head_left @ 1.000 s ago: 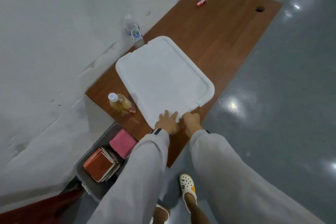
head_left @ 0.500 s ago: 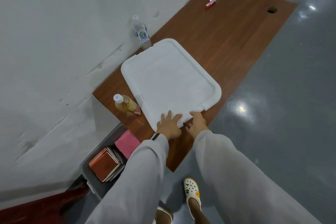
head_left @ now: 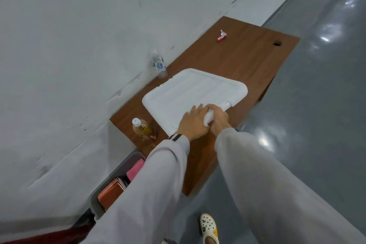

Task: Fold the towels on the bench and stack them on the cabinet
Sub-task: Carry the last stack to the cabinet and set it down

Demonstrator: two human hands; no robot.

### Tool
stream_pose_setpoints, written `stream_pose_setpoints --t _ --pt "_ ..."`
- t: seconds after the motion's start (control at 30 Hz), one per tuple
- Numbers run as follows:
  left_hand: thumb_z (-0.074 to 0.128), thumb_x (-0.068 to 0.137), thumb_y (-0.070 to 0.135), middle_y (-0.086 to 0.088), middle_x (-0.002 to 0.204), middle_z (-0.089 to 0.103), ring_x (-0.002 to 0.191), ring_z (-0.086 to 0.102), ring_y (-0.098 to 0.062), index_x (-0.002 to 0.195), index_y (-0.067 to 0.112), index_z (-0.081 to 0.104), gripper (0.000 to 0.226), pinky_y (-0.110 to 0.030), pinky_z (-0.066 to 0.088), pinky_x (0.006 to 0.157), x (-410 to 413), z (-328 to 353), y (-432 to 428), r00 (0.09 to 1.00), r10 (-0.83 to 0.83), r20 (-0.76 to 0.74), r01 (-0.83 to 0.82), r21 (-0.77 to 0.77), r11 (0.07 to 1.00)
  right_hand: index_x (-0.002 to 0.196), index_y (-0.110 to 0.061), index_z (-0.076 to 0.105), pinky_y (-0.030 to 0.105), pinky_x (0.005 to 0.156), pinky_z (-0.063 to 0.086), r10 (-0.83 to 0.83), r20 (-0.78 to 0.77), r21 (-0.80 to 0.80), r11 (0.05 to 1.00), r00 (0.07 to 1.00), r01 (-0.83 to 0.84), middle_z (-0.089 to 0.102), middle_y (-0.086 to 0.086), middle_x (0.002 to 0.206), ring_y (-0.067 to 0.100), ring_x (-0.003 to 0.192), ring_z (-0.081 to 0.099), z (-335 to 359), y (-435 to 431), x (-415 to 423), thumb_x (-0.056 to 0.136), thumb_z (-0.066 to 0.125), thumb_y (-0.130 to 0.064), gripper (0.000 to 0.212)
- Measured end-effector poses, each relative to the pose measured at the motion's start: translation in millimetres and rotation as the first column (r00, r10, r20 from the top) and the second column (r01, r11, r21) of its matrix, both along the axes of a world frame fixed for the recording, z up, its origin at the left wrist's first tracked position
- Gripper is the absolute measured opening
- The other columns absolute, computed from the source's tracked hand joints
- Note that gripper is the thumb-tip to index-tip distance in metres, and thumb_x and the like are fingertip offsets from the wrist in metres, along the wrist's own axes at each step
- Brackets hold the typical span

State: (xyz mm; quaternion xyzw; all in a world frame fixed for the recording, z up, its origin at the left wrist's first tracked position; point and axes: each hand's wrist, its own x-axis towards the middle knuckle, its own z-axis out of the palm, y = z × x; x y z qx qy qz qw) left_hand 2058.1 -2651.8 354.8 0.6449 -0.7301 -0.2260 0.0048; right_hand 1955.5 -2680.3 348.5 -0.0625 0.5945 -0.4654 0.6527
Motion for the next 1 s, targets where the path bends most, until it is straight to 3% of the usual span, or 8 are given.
stream_pose_setpoints --t 0.17,0.3,0.4,0.5,0.6,0.7,0.83,1.0 --pt "0.048 0.102 0.045 -0.006 0.170 0.017 0.155 0.018 -0.034 0.162 0.029 0.016 0.070 -0.054 0.024 0.124 -17.2 75.6 -8.9 0.998 0.013 -0.064 -0.015 -0.024 1.000 0.104 -0.003 0.070 0.041 0.090 0.060 0.050 -0.068 -0.132 0.989 0.996 -0.059 0.075 0.012 0.099 0.028 0.093 0.073 71.1 -6.7 -16.0 0.085 0.076 -0.015 0.024" --pt "0.046 0.098 0.047 -0.008 0.155 0.045 0.138 0.047 -0.035 0.155 0.027 0.032 0.062 -0.054 0.039 0.114 -23.9 130.0 -6.1 0.997 0.012 -0.074 -0.017 -0.066 0.998 0.099 -0.008 0.065 0.033 0.074 0.056 0.025 -0.115 -0.205 0.978 0.993 -0.048 0.073 0.009 0.096 0.024 0.087 0.071 126.0 2.6 -23.1 0.085 0.075 -0.020 0.020" --pt "0.048 0.089 0.047 -0.008 0.141 0.054 0.124 0.056 -0.034 0.149 0.027 0.039 0.064 -0.053 0.046 0.105 -21.1 170.8 3.7 0.996 -0.005 -0.086 -0.006 -0.127 0.992 0.099 -0.006 0.063 0.031 0.070 0.054 0.005 -0.094 -0.293 0.956 0.996 -0.033 0.072 0.009 0.092 0.023 0.084 0.071 163.6 11.5 -20.1 0.083 0.077 -0.017 0.024" --pt "0.050 0.082 0.045 -0.004 0.140 0.053 0.123 0.055 -0.034 0.149 0.033 0.033 0.071 -0.055 0.047 0.101 -12.4 203.6 18.7 0.996 0.000 -0.093 -0.019 -0.203 0.979 0.098 0.000 0.066 0.038 0.077 0.061 -0.001 -0.062 -0.385 0.923 0.998 -0.023 0.076 0.013 0.086 0.026 0.083 0.075 196.7 21.0 -12.5 0.078 0.079 -0.013 0.028" --pt "0.049 0.081 0.044 0.002 0.125 0.055 0.113 0.058 -0.031 0.143 0.040 0.033 0.064 -0.055 0.051 0.091 2.5 233.7 46.9 0.995 0.040 -0.089 -0.065 -0.299 0.952 0.096 0.002 0.067 0.040 0.078 0.062 0.039 -0.037 -0.466 0.883 0.999 -0.052 0.076 0.013 0.082 0.027 0.081 0.076 231.3 40.9 2.8 0.076 0.080 -0.009 0.026" --pt "0.049 0.086 0.042 0.002 0.119 0.055 0.111 0.056 -0.029 0.141 0.035 0.036 0.057 -0.052 0.050 0.090 24.9 258.0 90.5 0.995 0.098 -0.031 -0.102 -0.455 0.885 0.104 0.005 0.067 0.040 0.075 0.062 0.108 -0.021 -0.533 0.840 0.994 -0.103 0.077 0.013 0.083 0.027 0.079 0.077 255.5 69.6 27.1 0.073 0.080 -0.012 0.038" --pt "0.052 0.083 0.039 -0.004 0.126 0.053 0.119 0.051 -0.030 0.146 0.026 0.034 0.067 -0.052 0.045 0.097 60.1 272.8 156.0 0.983 0.184 0.027 -0.136 -0.566 0.813 0.097 0.002 0.070 0.042 0.075 0.062 0.229 -0.006 -0.567 0.801 0.974 -0.192 0.077 0.016 0.085 0.031 0.081 0.077 274.1 125.7 66.0 0.075 0.080 -0.013 0.028" --pt "0.053 0.087 0.032 -0.008 0.134 0.050 0.127 0.046 -0.032 0.149 0.019 0.032 0.067 -0.050 0.043 0.101 105.3 274.6 246.2 0.943 0.330 -0.033 -0.278 -0.626 0.729 0.105 0.003 0.070 0.045 0.081 0.063 0.366 -0.058 -0.578 0.746 0.929 -0.330 0.078 0.014 0.085 0.030 0.080 0.077 286.6 205.9 124.9 0.076 0.080 -0.014 0.036"
